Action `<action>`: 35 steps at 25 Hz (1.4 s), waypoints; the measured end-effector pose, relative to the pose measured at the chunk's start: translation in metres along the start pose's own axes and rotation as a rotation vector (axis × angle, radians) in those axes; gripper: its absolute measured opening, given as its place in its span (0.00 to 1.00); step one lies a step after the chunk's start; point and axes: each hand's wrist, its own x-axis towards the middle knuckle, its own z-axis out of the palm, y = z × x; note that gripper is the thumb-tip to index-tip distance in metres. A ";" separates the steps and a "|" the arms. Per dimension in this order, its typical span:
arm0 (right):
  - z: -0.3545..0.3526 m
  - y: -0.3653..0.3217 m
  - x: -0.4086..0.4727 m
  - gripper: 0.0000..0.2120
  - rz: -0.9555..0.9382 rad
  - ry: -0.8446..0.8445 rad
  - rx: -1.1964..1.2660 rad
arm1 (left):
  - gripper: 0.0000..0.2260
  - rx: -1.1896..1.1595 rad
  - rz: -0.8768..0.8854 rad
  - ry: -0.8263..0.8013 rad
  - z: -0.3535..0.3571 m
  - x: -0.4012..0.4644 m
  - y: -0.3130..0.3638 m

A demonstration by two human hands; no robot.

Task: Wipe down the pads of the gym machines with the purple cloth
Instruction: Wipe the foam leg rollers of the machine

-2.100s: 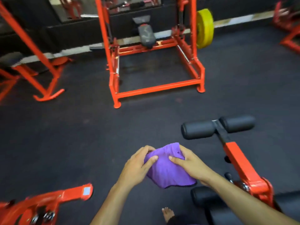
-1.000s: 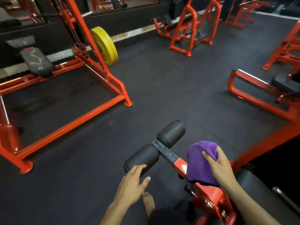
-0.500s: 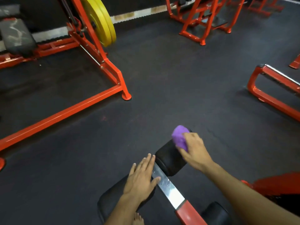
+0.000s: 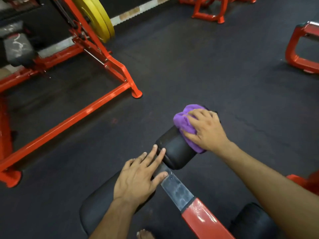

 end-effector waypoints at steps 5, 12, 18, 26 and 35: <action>0.018 -0.071 -0.035 0.22 -0.225 0.037 0.059 | 0.28 0.065 0.001 0.014 -0.001 0.004 -0.001; 0.015 0.003 -0.045 0.25 0.054 0.101 0.067 | 0.31 0.049 -0.015 -0.037 -0.006 0.002 0.005; 0.012 -0.024 -0.002 0.17 0.002 0.033 -0.059 | 0.28 0.108 0.027 0.039 0.003 -0.005 0.007; 0.008 -0.060 0.040 0.20 0.024 -0.237 -0.123 | 0.28 0.067 0.054 0.074 0.002 -0.003 0.003; 0.015 0.000 0.009 0.17 -0.002 0.037 0.011 | 0.30 0.054 0.062 0.058 0.004 -0.002 0.002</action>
